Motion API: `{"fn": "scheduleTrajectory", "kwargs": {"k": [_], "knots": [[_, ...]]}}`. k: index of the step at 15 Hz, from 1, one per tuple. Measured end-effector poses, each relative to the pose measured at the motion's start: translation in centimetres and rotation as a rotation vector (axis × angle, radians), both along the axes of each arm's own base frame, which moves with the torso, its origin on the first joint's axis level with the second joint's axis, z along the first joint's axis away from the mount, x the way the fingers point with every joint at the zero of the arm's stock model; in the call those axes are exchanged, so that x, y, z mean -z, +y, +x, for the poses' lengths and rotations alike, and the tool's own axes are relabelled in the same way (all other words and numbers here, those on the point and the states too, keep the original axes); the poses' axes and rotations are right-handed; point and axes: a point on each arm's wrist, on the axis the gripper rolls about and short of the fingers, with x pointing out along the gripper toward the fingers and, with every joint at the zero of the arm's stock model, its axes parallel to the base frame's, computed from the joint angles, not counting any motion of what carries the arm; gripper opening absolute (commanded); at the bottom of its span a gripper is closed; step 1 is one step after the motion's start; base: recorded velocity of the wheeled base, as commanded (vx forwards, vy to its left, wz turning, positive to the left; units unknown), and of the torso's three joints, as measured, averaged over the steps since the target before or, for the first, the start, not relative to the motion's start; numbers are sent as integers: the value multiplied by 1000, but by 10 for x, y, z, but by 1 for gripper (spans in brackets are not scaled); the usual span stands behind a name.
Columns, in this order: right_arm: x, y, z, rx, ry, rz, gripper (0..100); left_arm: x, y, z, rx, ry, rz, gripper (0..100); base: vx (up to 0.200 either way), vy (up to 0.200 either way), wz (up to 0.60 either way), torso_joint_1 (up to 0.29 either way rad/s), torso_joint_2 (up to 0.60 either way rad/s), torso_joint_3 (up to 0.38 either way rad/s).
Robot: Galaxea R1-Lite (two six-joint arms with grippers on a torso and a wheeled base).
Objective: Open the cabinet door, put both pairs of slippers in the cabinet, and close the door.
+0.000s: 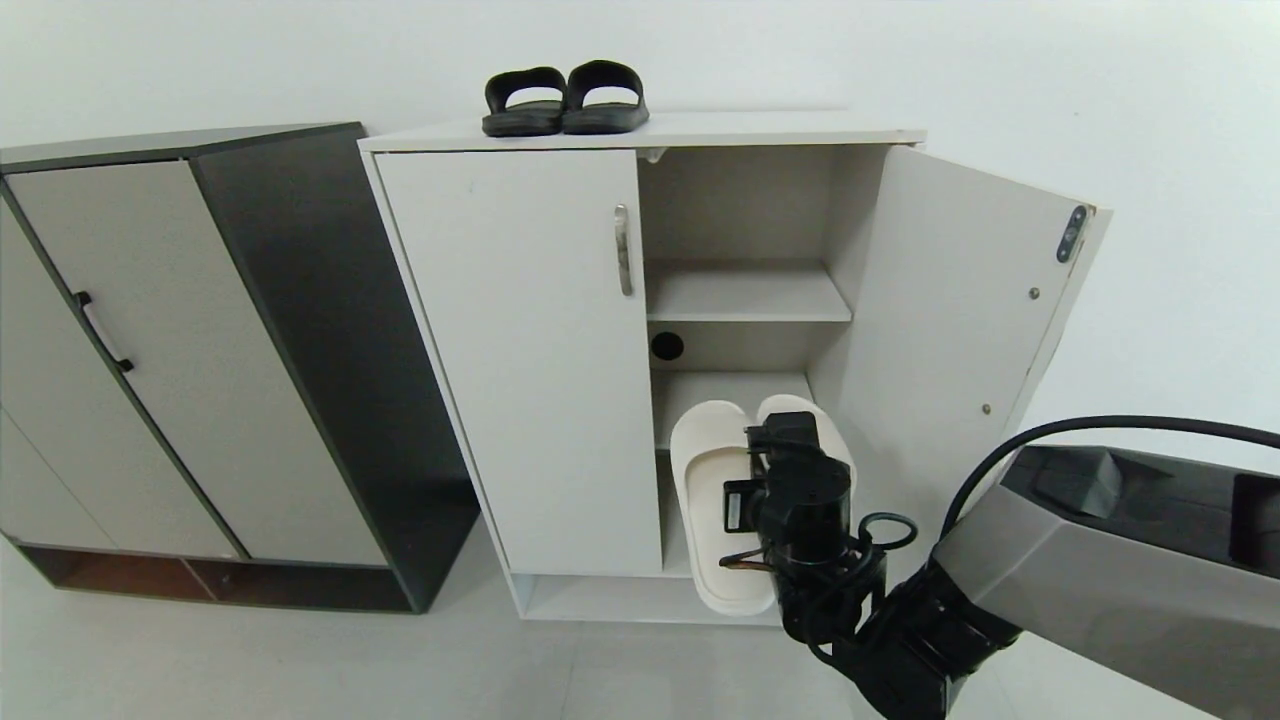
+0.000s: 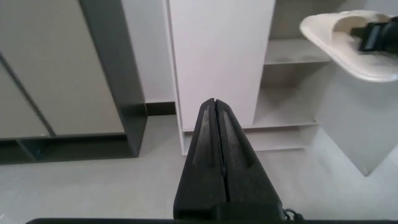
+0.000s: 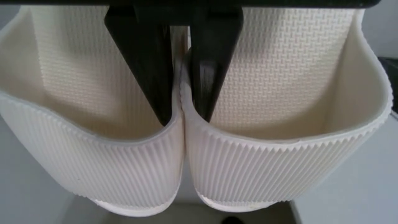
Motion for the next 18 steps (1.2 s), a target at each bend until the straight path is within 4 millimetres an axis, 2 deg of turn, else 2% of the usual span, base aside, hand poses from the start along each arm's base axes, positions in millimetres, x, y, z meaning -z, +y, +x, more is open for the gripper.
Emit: {"fn": "scheduleTrajectory", "kwargs": {"k": [4,10,18], "knots": [[10,0,6,8,12,-13,0,0,0,0,-1,0,0,0,0,0,0,0,0,0],[28,-18,29,73,36,-41,0,0,0,0,0,1,-1,0,0,0,0,0,0,0],[47,-39,49,125,70,-66,0,0,0,0,-3,1,-6,0,0,0,0,0,0,0]]}}
